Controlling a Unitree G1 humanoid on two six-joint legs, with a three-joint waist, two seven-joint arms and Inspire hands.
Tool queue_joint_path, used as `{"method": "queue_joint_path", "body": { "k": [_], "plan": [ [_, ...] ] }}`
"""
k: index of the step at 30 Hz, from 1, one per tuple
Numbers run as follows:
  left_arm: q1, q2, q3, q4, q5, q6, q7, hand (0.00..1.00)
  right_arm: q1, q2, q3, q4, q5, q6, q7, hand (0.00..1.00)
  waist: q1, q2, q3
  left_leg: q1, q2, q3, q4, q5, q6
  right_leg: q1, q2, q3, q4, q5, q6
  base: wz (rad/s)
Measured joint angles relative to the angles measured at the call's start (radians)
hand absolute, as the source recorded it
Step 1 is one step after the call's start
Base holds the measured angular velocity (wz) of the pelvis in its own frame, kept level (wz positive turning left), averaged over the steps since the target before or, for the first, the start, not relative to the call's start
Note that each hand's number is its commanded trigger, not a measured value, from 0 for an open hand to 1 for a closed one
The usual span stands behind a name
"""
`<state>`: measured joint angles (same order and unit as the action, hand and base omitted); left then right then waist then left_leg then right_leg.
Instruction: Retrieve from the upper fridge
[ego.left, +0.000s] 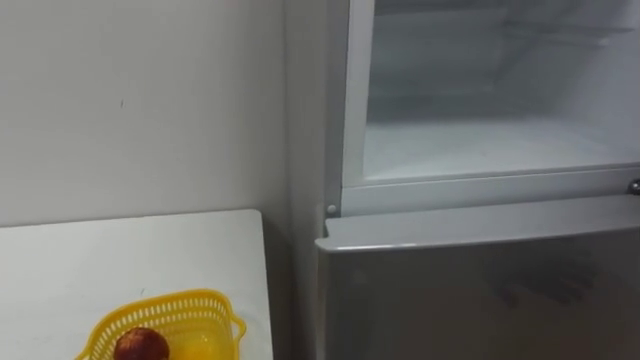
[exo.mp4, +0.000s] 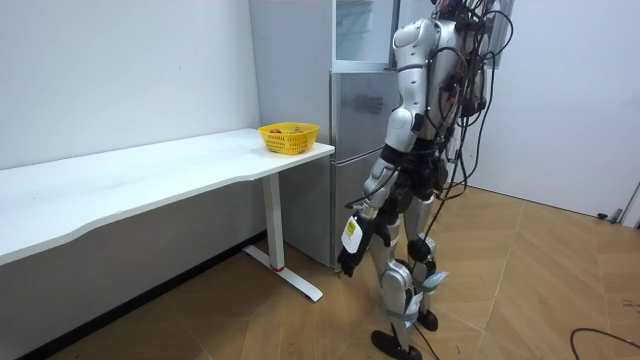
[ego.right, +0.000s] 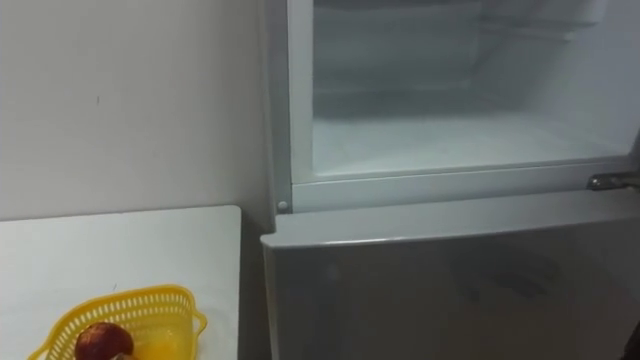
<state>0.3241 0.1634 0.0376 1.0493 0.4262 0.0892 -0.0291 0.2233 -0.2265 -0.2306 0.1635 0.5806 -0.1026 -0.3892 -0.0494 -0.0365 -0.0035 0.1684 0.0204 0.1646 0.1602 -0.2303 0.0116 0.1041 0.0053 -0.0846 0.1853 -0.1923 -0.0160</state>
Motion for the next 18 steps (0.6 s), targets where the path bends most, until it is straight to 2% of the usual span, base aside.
{"method": "queue_joint_path", "body": {
  "k": [4, 6, 9, 13, 15, 18],
  "plan": [
    [0.003, 0.0, 0.0, -0.014, -0.002, 0.009, 0.0, 0.0, -0.001, 0.001, -0.01, -0.001, 0.211, 0.008, -0.005, 0.0, -0.007, 0.0, 0.0, 0.003, 0.0, 0.0, 0.0, 0.0, 0.0, 0.001, -0.001, -0.001, -0.002, 0.0, 0.0, 0.0],
    [0.003, 0.0, 0.001, -0.03, -0.003, 0.01, 0.003, 0.0, -0.003, 0.002, -0.037, -0.001, 0.374, 0.008, -0.004, 0.0, -0.006, -0.001, 0.0005, 0.009, -0.001, 0.002, 0.0, 0.0, 0.0, 0.004, -0.001, 0.002, -0.002, 0.0, 0.0, -0.02],
    [-0.002, 0.0, 0.009, -0.03, -0.002, 0.01, 0.014, 0.0, -0.004, 0.002, -0.068, -0.001, 0.53, 0.008, -0.007, 0.0, -0.006, -0.001, 0.0008, 0.011, -0.001, 0.004, 0.0, 0.0, 0.0, 0.006, -0.001, 0.003, -0.003, 0.0, 0.0, -0.03],
    [0.007, 0.0, 0.039, -0.031, -0.003, 0.011, 0.018, 0.0, -0.003, 0.002, -0.129, -0.016, 0.659, 0.007, -0.017, 0.0, -0.03, 0.0, 0.0015, 0.008, -0.001, 0.004, 0.0, 0.0, 0.0, 0.007, -0.001, 0.001, -0.014, -0.001, 0.001, 0.02],
    [0.028, 0.001, 0.039, -0.069, -0.003, 0.011, 0.017, 0.0, -0.005, 0.002, -0.177, -0.031, 0.722, -0.007, -0.027, 0.0, -0.05, 0.001, 0.0018, -0.004, -0.001, 0.004, 0.0, 0.0, 0.0, -0.005, -0.001, 0.0, -0.013, -0.001, 0.001, 0.02],
    [0.039, 0.001, 0.052, -0.089, -0.002, 0.004, 0.017, 0.0, -0.007, 0.001, -0.252, -0.031, 0.772, -0.015, -0.05, 0.0, -0.06, 0.001, 0.0014, -0.004, -0.001, 0.004, 0.0, 0.0, 0.0, -0.007, -0.001, 0.001, -0.011, -0.001, 0.001, -0.01]
  ]
}}
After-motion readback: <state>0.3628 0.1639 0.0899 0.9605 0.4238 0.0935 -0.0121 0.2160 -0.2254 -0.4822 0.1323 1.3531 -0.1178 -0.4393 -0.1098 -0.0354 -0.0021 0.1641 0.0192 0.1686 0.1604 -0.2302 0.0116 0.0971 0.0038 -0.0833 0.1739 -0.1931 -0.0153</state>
